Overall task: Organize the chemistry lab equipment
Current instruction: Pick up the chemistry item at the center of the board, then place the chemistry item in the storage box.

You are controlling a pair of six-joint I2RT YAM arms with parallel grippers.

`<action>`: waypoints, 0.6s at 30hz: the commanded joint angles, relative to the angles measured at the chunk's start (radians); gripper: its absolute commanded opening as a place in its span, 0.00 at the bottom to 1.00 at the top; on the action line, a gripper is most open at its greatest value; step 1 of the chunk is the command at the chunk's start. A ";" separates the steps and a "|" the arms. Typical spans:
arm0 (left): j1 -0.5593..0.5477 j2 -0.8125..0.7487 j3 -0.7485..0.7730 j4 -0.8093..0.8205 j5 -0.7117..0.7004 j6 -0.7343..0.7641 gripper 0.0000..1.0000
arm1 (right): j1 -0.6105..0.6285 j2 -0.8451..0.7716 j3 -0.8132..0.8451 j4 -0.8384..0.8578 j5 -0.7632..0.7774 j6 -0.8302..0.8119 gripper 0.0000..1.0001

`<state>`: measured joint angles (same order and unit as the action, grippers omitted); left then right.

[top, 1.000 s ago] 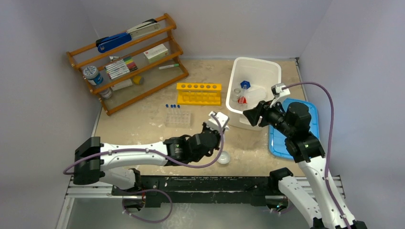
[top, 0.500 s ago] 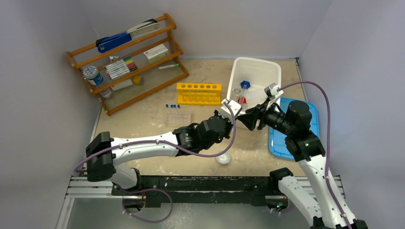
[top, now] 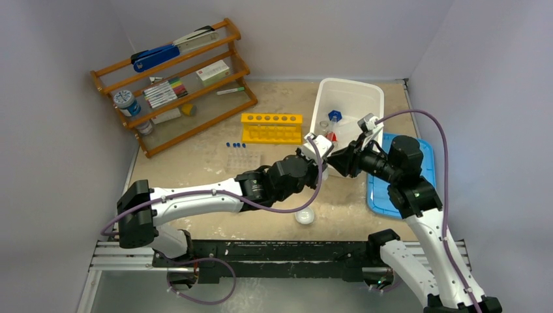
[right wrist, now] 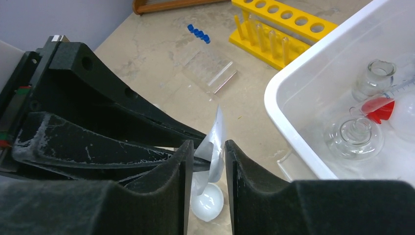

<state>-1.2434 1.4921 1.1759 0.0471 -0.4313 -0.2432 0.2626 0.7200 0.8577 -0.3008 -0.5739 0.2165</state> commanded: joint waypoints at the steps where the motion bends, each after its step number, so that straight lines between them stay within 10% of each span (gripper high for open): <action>1: 0.002 -0.045 0.021 0.076 0.051 -0.011 0.20 | 0.004 0.003 -0.009 0.050 -0.035 0.000 0.29; 10: 0.003 -0.090 -0.015 0.094 -0.007 -0.011 0.22 | 0.004 -0.016 0.000 0.080 -0.030 0.021 0.00; 14: 0.003 -0.145 -0.104 0.178 -0.079 -0.019 0.54 | 0.003 -0.029 0.025 0.102 0.090 0.047 0.00; 18: 0.002 -0.204 -0.181 0.183 -0.154 -0.040 0.64 | 0.002 -0.017 0.060 0.138 0.186 0.084 0.00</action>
<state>-1.2438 1.3647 1.0492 0.1509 -0.4885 -0.2554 0.2630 0.7010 0.8532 -0.2523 -0.5060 0.2539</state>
